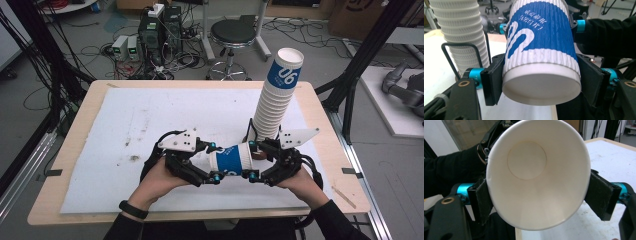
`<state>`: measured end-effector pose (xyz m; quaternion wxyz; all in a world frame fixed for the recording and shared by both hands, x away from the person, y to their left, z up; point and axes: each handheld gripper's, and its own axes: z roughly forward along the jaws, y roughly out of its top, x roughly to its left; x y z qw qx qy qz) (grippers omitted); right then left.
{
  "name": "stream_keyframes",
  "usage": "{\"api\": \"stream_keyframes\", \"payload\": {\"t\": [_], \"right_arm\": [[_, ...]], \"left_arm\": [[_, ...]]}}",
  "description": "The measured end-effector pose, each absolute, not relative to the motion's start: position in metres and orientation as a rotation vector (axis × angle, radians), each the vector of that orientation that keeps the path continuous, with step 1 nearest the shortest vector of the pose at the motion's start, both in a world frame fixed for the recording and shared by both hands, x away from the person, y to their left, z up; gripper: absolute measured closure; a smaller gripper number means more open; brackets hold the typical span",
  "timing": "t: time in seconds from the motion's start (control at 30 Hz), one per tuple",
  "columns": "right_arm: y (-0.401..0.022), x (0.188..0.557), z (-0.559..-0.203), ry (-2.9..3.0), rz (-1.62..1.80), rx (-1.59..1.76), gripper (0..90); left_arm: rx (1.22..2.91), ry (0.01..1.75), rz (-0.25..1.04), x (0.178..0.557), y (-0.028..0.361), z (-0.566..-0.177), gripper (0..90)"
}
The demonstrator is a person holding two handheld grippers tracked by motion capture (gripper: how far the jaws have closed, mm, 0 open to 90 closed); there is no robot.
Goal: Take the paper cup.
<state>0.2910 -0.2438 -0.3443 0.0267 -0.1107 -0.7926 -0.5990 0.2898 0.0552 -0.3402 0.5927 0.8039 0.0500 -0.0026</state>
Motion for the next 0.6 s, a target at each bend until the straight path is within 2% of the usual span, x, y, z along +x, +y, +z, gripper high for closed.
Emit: {"api": "stream_keyframes", "payload": {"t": [0.13, 0.23, 0.6], "right_arm": [[-0.243, 0.291, -0.344, -2.493, -1.814, -0.32, 20.0], [-0.242, 0.29, -0.345, -2.541, -1.774, -0.317, 20.1], [-0.231, 0.286, -0.347, -2.723, -1.569, -0.262, 20.2]], "left_arm": [[1.931, 0.128, -0.016, 0.289, 0.054, -0.339, 27.6], [2.004, 0.109, 0.001, 0.287, 0.051, -0.337, 21.7], [2.227, 0.094, 0.069, 0.281, 0.03, -0.348, 22.1]]}}
